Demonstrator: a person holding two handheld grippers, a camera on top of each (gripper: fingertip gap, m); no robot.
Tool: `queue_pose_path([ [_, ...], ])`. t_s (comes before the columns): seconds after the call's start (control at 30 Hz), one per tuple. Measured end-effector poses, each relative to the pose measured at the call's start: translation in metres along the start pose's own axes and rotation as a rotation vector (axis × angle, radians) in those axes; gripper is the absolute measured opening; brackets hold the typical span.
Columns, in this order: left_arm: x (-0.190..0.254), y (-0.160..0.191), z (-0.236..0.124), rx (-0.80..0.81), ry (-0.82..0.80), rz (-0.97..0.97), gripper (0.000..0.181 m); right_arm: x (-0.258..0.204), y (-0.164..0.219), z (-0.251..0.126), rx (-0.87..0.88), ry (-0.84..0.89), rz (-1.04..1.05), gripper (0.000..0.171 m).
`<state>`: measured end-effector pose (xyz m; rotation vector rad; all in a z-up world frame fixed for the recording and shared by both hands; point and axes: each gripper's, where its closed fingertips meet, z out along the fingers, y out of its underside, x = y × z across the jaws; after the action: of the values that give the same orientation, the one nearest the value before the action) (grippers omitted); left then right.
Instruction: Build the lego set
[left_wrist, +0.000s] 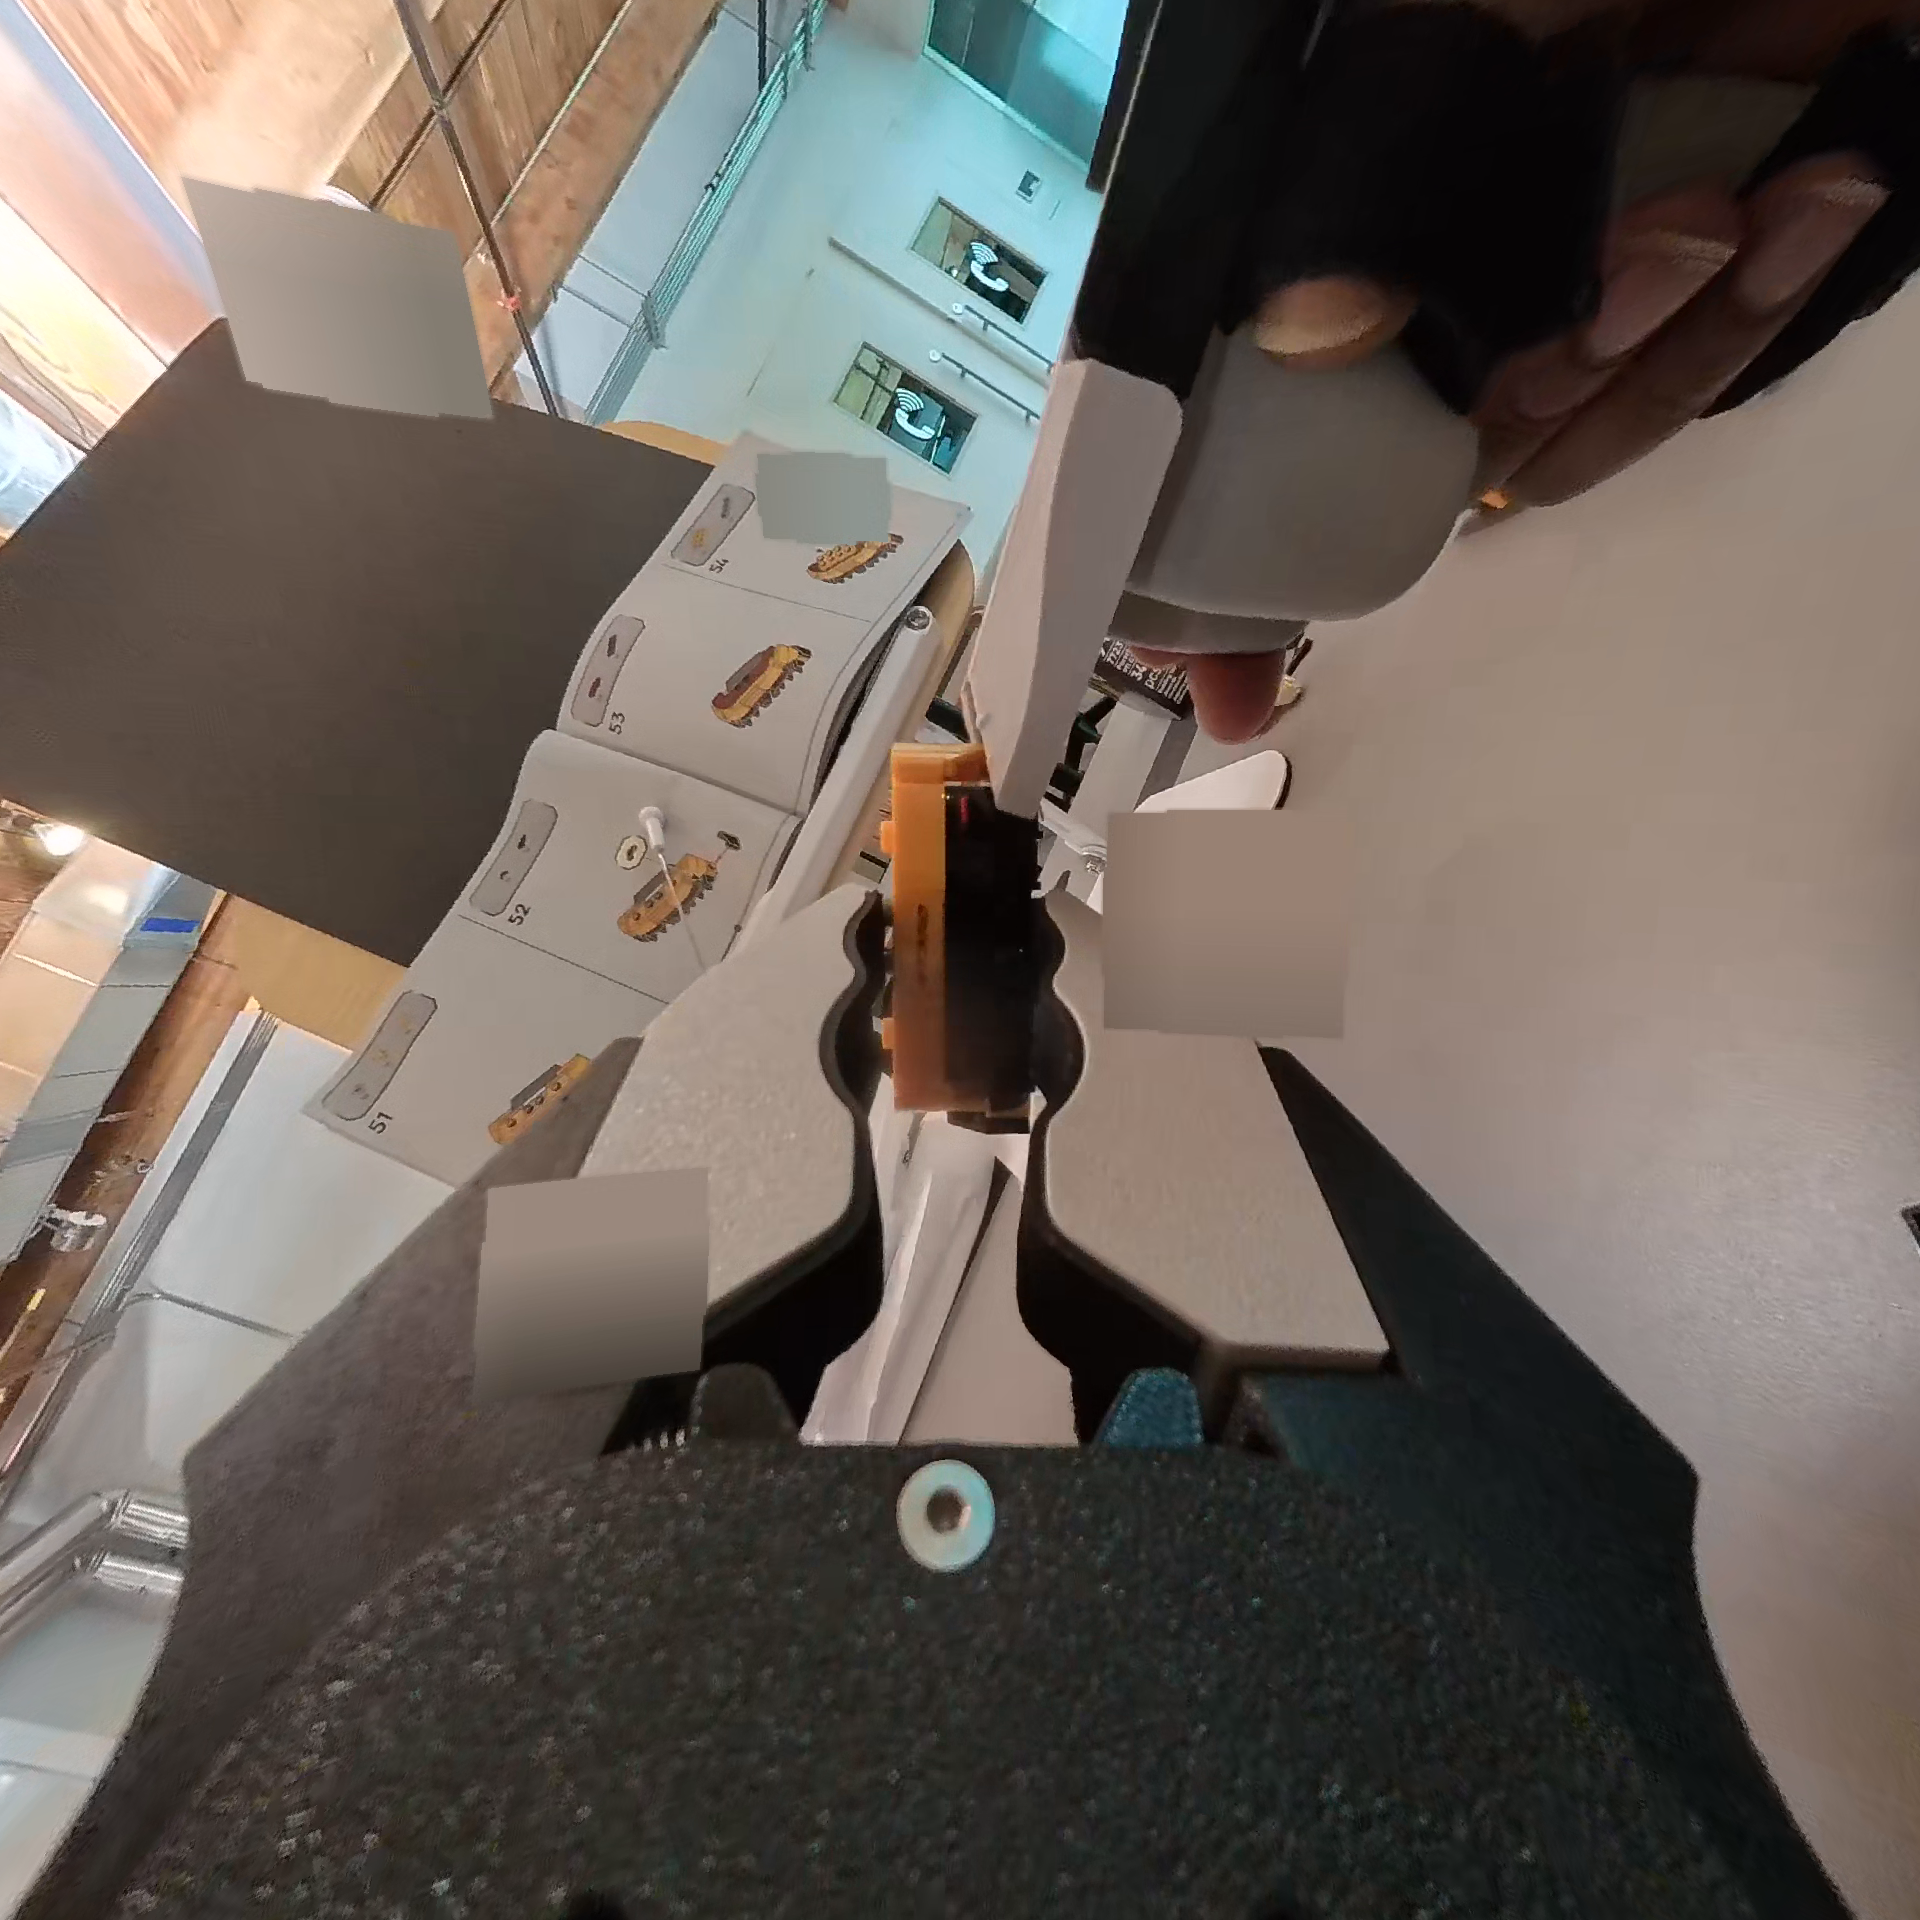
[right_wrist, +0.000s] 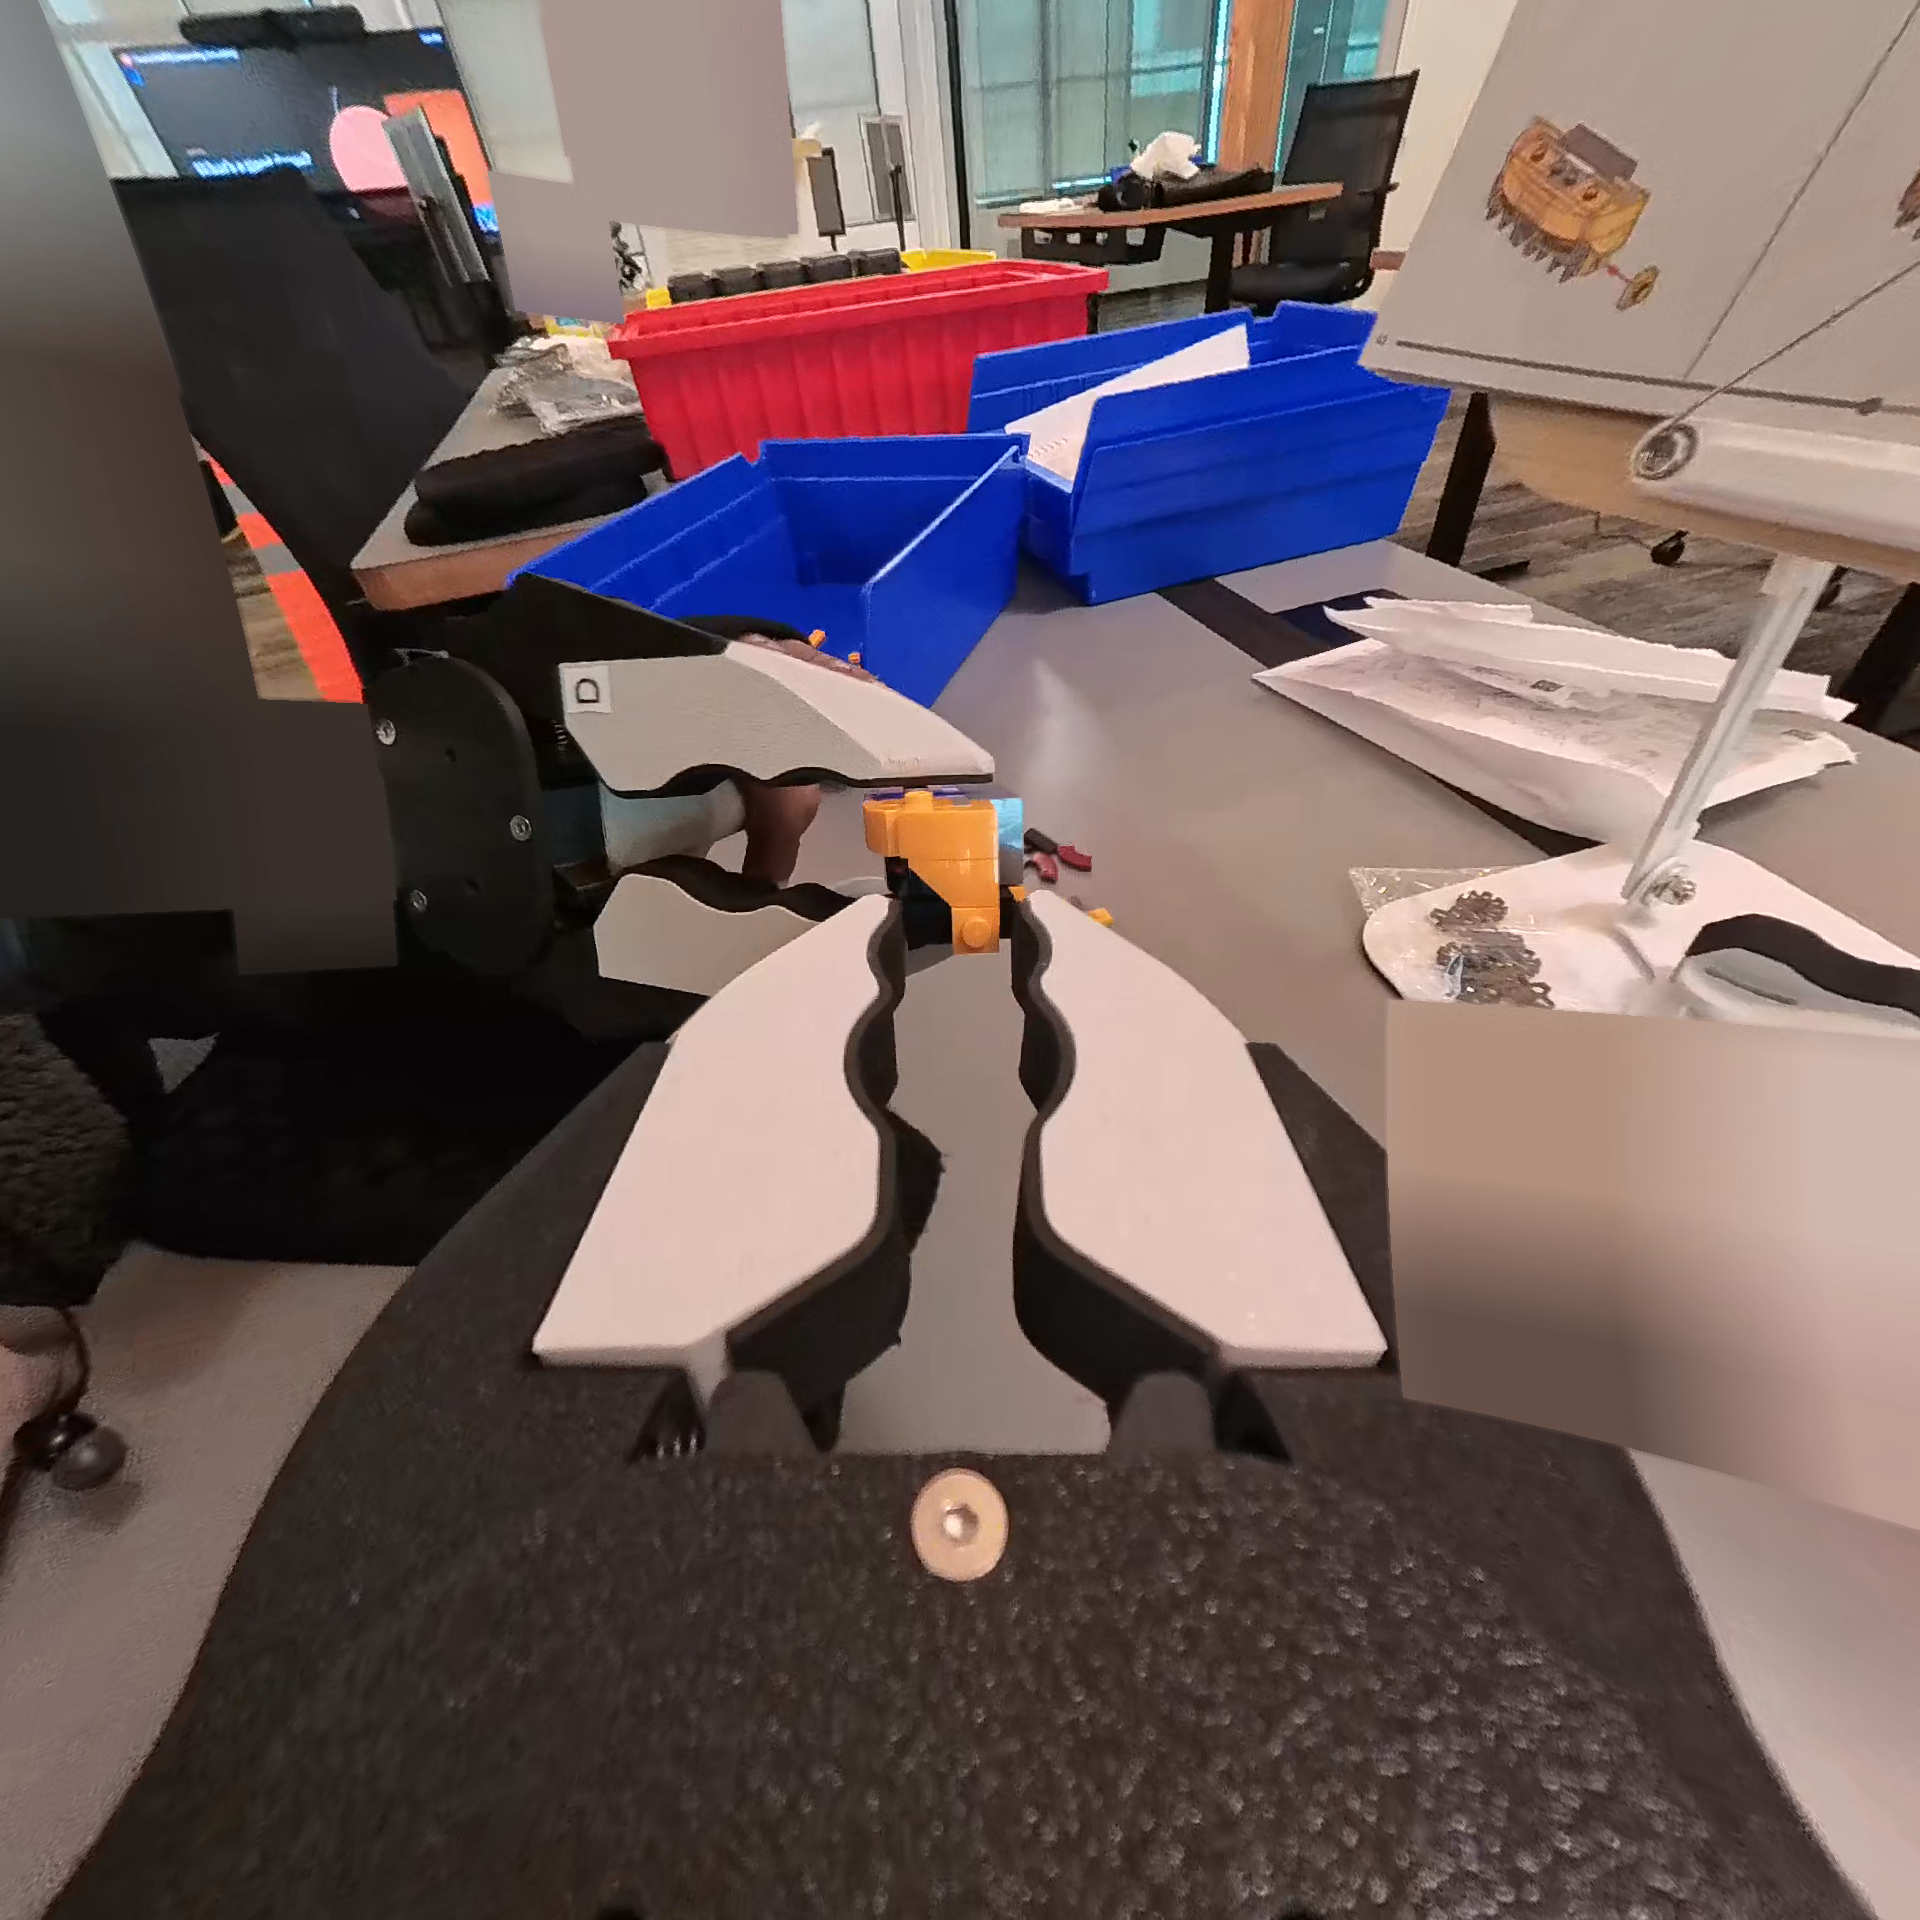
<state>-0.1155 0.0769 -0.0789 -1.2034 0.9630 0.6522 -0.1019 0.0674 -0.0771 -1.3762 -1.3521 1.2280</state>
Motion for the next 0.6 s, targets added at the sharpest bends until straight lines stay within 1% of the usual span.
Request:
queue_pose_path([
  [0.23, -0.001, 0.0, -0.002, -0.003, -0.006, 0.036, 0.025, -0.001, 0.001, 0.001, 0.014, -0.003, 0.009, 0.019],
  [0.33, 0.002, 0.002, -0.001, 0.013, 0.02, -0.018, 0.025, 0.0, 0.003, 0.001, -0.003, 0.007, 0.004, 0.019],
  [0.37, 0.003, 0.002, 0.0, 0.03, 0.038, -0.074, 0.026, 0.0, 0.003, 0.001, -0.008, 0.007, 0.001, 0.019],
  [0.4, 0.005, 0.002, 0.0, 0.053, 0.073, -0.171, 0.026, -0.002, 0.002, 0.0, -0.015, 0.001, -0.01, 0.021],
  [0.47, 0.01, 0.0, -0.001, 0.13, 0.197, -0.409, 0.026, -0.009, -0.004, -0.002, -0.001, -0.025, -0.034, 0.037],
  [0.6, 0.008, -0.022, -0.013, 0.386, 0.456, -0.876, 0.026, -0.018, -0.02, -0.01, 0.069, -0.017, -0.13, 0.038],
])
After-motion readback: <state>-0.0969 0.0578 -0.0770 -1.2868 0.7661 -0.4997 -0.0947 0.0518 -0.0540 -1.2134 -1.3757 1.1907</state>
